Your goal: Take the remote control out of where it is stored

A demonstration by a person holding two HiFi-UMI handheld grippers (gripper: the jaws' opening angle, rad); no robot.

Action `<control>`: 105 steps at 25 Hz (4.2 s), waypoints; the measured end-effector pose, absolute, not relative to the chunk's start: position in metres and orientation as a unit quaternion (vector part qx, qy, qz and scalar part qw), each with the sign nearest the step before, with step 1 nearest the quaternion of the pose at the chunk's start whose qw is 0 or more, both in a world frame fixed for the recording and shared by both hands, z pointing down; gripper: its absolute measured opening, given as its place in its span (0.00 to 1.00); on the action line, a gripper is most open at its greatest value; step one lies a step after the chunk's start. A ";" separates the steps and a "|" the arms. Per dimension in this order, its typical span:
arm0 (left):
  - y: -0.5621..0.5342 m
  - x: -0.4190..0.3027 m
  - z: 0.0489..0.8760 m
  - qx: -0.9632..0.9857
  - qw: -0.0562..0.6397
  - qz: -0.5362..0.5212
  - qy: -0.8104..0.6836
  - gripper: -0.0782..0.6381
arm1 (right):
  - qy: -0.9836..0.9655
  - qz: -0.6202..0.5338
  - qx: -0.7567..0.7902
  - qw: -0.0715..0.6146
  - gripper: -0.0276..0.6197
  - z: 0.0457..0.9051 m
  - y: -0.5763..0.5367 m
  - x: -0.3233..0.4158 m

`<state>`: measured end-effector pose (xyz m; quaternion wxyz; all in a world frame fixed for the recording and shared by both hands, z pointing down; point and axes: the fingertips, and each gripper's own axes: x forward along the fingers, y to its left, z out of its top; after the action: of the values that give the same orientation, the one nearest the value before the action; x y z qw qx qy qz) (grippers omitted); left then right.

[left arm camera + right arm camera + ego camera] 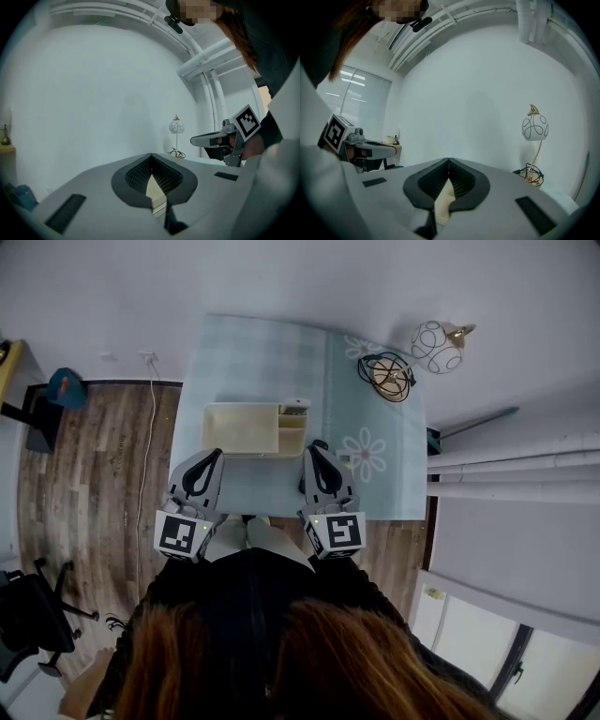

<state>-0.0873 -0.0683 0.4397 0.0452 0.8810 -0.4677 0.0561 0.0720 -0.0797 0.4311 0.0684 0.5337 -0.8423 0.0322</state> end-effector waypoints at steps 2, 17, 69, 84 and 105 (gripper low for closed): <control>-0.069 -0.088 0.438 0.879 0.044 0.054 -0.471 0.12 | -0.843 0.029 0.532 0.067 0.06 0.428 -0.082 0.071; -0.071 -0.092 0.435 0.874 0.046 0.054 -0.480 0.12 | -0.839 0.045 0.538 0.070 0.07 0.433 -0.102 0.066; -0.063 -0.132 0.439 0.853 0.054 0.059 -0.516 0.12 | -0.757 0.121 0.625 0.147 0.44 0.537 -0.200 0.064; -0.068 -0.111 0.439 0.869 0.052 0.054 -0.490 0.12 | -0.788 0.043 0.610 0.077 0.44 0.440 -0.190 0.064; -0.070 -0.069 0.438 0.896 0.052 0.044 -0.438 0.12 | -0.793 0.022 0.607 0.040 0.44 0.373 -0.111 0.102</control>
<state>-0.0693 -0.0700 0.4382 0.0520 0.8961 -0.4385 0.0444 0.1022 -0.1105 0.3728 0.0404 0.6071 -0.7933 0.0217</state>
